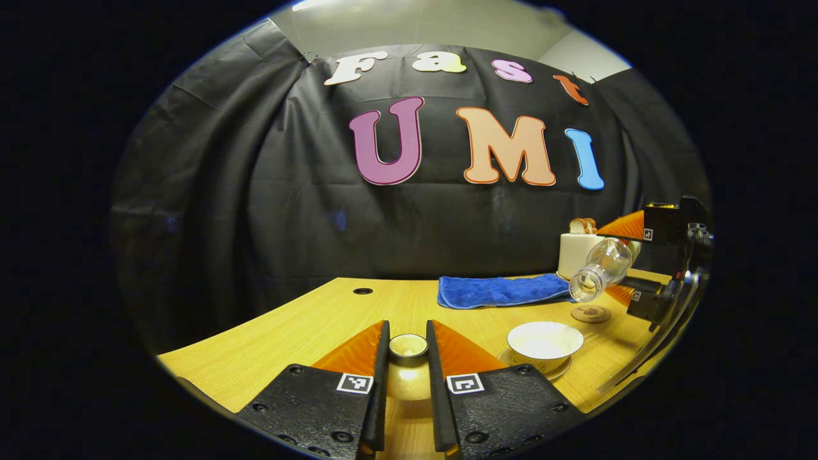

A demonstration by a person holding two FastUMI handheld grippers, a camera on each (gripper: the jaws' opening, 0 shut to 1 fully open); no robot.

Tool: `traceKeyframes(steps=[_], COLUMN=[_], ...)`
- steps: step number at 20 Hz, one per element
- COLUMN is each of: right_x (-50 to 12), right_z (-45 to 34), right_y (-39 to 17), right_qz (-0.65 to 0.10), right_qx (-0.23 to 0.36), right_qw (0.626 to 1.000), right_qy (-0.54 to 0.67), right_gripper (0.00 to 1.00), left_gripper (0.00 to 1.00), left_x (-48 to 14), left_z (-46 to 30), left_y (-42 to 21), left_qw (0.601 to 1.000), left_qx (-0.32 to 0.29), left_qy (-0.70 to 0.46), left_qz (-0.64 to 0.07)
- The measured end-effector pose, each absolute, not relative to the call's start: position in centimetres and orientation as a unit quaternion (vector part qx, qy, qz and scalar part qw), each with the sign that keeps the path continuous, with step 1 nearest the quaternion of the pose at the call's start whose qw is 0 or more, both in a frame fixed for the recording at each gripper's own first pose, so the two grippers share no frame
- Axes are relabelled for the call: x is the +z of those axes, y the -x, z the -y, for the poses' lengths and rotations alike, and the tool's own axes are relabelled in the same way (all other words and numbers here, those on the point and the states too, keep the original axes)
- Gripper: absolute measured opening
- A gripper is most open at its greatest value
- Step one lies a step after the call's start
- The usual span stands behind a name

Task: Open the teacup lid with one hand, grasp the water bottle and pour water into the teacup with the other hand; after pouring, place the water bottle on the coaster and then close the teacup lid.

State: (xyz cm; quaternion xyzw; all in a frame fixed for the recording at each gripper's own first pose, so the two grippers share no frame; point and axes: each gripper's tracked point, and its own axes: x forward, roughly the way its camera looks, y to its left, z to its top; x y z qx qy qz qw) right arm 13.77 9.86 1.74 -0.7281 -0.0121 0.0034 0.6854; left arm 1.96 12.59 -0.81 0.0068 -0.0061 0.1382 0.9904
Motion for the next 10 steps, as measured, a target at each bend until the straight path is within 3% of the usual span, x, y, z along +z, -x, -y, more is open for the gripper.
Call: traceKeyframes(steps=[6, 10], right_x=[-1.5, -0.5], right_z=[-7.2, -4.8], right_y=[-13.4, -14.2], right_qz=[-0.086, -0.105], right_qx=[0.017, -0.008], right_qw=[0.836, 0.905], right_qy=[0.542, 0.412], right_gripper=[0.79, 0.79], left_gripper=[0.27, 0.27], left_x=[-0.9, -0.9], left_z=[-12.6, -12.6], left_y=[-2.0, -2.0], left_qw=[0.990, 0.990], left_qx=[0.138, 0.139], left_qy=[-0.007, -0.007], left_qz=[0.006, 0.006])
